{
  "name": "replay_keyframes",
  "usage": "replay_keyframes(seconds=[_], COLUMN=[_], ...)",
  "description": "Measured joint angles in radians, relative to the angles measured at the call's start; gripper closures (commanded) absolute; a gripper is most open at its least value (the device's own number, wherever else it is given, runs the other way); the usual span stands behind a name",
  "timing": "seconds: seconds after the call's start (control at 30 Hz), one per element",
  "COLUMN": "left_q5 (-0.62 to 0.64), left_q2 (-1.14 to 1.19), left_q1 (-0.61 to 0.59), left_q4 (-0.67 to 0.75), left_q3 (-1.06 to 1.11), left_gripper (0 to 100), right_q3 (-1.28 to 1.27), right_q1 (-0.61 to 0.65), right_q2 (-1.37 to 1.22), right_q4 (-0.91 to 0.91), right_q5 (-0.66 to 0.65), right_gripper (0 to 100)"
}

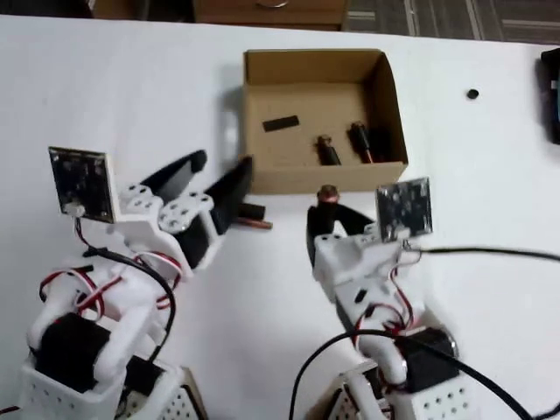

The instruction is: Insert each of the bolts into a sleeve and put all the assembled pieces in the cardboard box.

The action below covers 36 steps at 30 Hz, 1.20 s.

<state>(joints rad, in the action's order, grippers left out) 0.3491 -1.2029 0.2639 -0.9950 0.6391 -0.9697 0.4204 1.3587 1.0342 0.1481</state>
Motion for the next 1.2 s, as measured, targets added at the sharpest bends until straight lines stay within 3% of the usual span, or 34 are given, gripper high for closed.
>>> replay_keyframes(seconds=[0.27, 0.47, 0.77, 1.2], left_q5=[-0.094, -0.16, -0.169, -0.169], left_q2=[0.0, 0.0, 0.0, 0.0], left_q1=[-0.015, -0.1, -0.121, -0.172], left_q4=[-0.176, -0.181, -0.17, -0.157], left_q3=[0.155, 0.299, 0.611, 0.64], left_gripper=[98, 98, 98, 98], right_q3=[0.295, 0.635, 1.122, 1.545], right_q1=[-0.005, -0.005, -0.026, -0.12], right_q2=[-0.376, -0.756, -1.32, -1.88], right_q4=[0.0, 0.0, 0.133, 0.198], right_q5=[-0.094, -0.158, -0.163, -0.229], right_gripper=[98.0, 98.0, 98.0, 98.0])
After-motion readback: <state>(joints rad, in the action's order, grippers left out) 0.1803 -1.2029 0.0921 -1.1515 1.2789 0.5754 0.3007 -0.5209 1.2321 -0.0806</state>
